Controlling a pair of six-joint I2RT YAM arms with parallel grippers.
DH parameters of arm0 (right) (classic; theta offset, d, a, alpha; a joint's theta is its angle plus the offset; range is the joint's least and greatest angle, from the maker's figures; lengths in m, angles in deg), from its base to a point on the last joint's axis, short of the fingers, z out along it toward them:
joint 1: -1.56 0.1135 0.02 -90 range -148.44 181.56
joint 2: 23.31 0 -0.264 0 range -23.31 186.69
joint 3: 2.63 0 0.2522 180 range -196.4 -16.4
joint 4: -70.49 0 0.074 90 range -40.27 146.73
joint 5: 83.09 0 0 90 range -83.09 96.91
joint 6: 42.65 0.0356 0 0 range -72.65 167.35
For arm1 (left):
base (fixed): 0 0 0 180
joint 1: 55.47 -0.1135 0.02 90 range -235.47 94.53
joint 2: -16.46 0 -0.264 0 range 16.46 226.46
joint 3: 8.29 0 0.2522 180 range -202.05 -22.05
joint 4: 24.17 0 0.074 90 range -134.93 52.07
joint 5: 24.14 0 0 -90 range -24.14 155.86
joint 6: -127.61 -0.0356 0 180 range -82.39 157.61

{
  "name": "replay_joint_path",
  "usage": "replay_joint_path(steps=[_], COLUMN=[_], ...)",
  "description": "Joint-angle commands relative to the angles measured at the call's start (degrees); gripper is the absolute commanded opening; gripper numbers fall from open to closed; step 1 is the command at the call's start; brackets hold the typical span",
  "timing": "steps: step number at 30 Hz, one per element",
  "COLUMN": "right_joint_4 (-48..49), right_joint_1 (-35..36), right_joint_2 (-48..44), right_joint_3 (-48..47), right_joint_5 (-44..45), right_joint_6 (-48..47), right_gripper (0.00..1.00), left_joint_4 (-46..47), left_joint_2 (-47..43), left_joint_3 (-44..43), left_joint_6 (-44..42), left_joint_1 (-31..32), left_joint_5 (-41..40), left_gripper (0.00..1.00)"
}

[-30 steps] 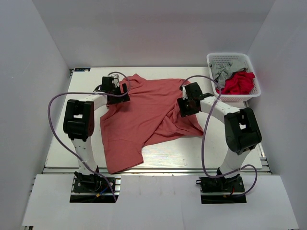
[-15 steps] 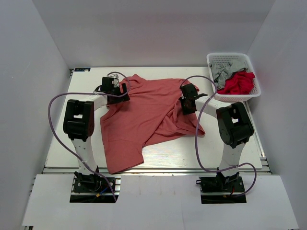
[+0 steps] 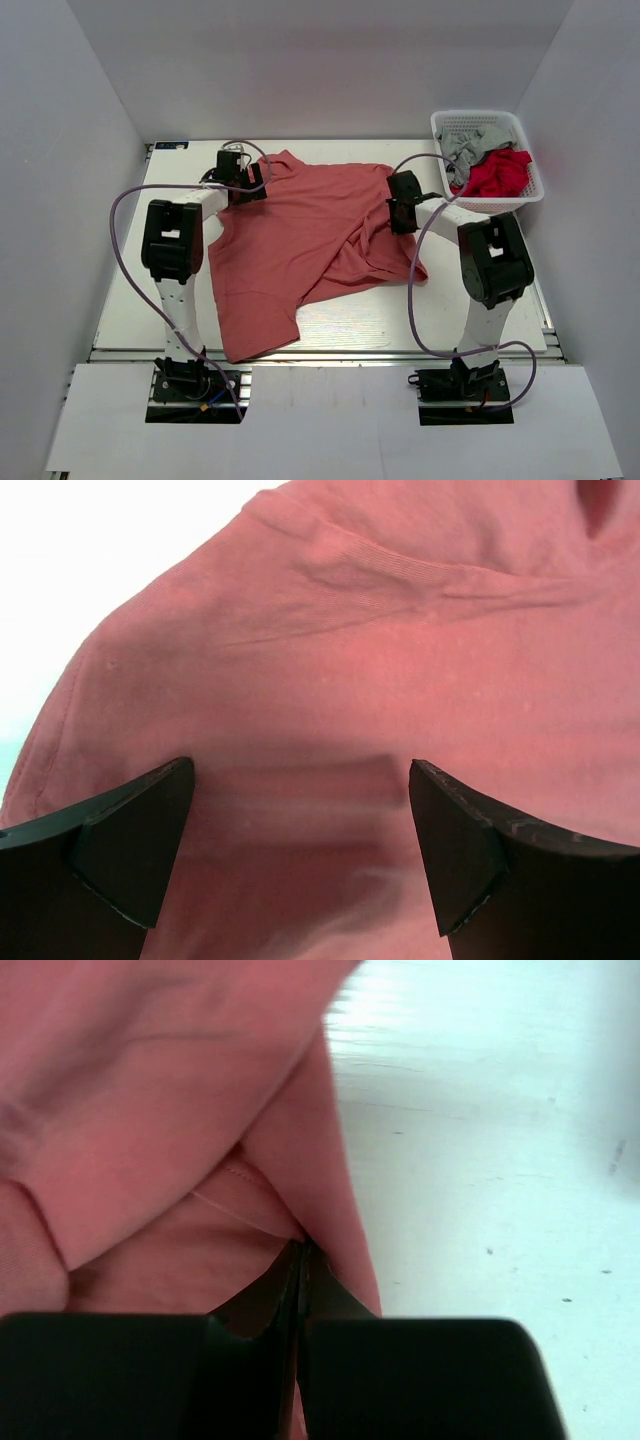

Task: Fold and stack the t-shirts
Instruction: Flatten out the tshirt

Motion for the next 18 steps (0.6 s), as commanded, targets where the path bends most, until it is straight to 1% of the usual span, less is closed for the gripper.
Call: replay_joint_path(steps=[1,4,7,12,18], right_joint_4=[0.74,0.56,0.56,-1.81,-2.86], right_joint_1=[-1.94,-5.18,-7.91,-13.00,-15.83], right_joint_2=[-4.68,-6.70,-8.20,-7.41,-7.67], right_joint_3=[-0.41,1.00,2.67,3.29,3.55], right_joint_5=[1.47,-0.10,0.24,-1.51,-1.60], right_joint_6=[3.61,5.28,6.95,9.67,12.06], right_gripper=[0.00,0.00,0.00,0.00,0.00], left_joint_4=[-6.19,-6.98,-6.28,-6.80,-7.33], left_joint_2=[4.28,5.60,6.13,7.97,8.59], left_joint_3=[-0.16,-2.45,-3.07,-5.88,-8.43], left_joint_6=[0.08,-0.45,-0.45,-0.97,-1.51], left_joint_1=[-1.09,-1.09,-1.09,-1.09,-1.09], left_joint_5=[-3.40,-4.28,-3.75,-3.23,-3.23], left_gripper=[0.99,0.99,0.99,0.99,0.99])
